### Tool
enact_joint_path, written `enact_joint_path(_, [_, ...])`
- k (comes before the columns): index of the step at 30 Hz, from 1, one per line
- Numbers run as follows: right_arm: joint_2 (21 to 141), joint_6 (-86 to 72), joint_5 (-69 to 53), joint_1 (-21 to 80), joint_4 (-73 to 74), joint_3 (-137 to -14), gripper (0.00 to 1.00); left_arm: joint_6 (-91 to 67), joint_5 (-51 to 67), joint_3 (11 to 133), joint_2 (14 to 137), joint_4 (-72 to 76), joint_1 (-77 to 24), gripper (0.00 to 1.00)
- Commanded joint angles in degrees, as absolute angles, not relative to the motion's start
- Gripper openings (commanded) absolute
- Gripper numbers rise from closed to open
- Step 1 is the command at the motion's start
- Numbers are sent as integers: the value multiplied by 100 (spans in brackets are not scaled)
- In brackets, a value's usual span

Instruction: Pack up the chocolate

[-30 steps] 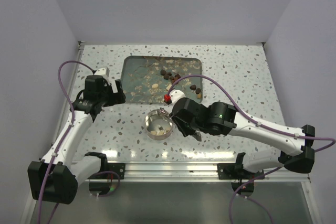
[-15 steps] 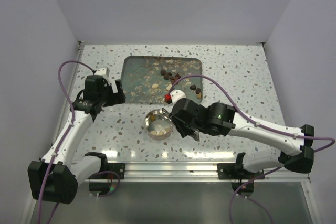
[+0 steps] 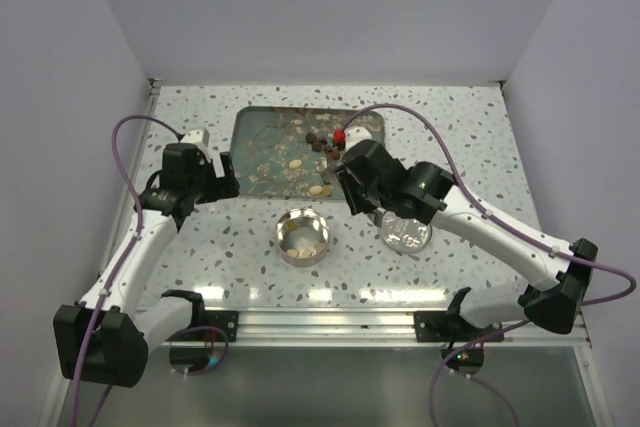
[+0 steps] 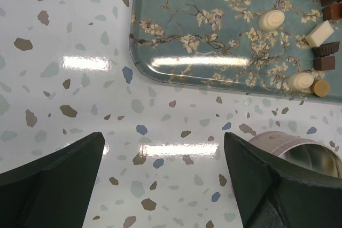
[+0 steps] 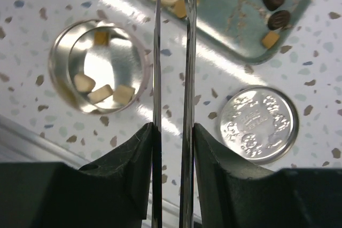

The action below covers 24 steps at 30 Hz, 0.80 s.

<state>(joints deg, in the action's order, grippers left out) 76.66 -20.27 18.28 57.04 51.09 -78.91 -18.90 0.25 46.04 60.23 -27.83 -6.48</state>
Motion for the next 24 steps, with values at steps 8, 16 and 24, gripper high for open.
enact_joint_path(8, [8173, -1187, 1407, 4518, 4210, -7778, 39, -1749, 18, 4939, 6275, -2558, -606, 100])
enact_joint_path(16, [8499, -1318, 1213, 4482, 3885, -7410, 42, -1793, 18, 4896, 6389, -2461, -606, 100])
enact_joint_path(24, [8745, -1257, 1187, 4474, 3718, -7339, 43, -1863, 35, 4887, 6521, -2329, -606, 100])
